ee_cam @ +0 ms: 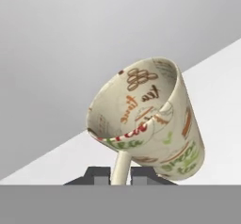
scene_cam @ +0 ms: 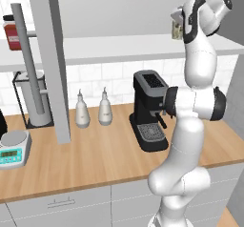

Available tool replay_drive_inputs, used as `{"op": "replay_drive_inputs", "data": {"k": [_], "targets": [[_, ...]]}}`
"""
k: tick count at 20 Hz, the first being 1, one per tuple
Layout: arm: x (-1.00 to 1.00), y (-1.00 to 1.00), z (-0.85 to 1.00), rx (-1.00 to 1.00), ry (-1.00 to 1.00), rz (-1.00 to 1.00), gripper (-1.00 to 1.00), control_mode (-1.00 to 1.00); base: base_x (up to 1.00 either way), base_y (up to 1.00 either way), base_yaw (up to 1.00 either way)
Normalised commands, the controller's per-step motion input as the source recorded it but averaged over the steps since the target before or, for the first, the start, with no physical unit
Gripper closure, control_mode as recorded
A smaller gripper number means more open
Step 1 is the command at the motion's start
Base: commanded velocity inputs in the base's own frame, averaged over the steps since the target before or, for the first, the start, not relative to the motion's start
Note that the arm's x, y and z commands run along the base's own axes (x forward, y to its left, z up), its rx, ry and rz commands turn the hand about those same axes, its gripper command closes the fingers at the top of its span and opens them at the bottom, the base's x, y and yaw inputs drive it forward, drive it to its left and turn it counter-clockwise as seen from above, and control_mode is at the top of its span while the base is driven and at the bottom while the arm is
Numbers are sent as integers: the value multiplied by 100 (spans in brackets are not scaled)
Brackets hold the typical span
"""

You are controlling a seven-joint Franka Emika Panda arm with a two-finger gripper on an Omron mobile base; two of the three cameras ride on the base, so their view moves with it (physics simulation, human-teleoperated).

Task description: Gather all objects into one cabinet and sort the glasses and bowls to opposite sides.

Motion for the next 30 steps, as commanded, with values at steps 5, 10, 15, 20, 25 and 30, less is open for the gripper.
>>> {"op": "replay_drive_inputs", "data": {"k": [5, 10, 15, 20, 25, 30], "targets": [[-41, 9, 32, -14, 7, 13, 100, -100, 0, 0, 0], [-100, -5, 26, -1, -17, 24, 100, -100, 0, 0, 0], [-100, -4, -7, 7, -31, 19, 100, -100, 0, 0, 0], [-100, 22, 45, 1, -3, 7, 100, -100, 0, 0, 0], [-100, 33, 95, -1, 3, 2, 100, -100, 0, 0, 0], [-100, -1, 13, -9, -1, 21, 100, -100, 0, 0, 0]]}}
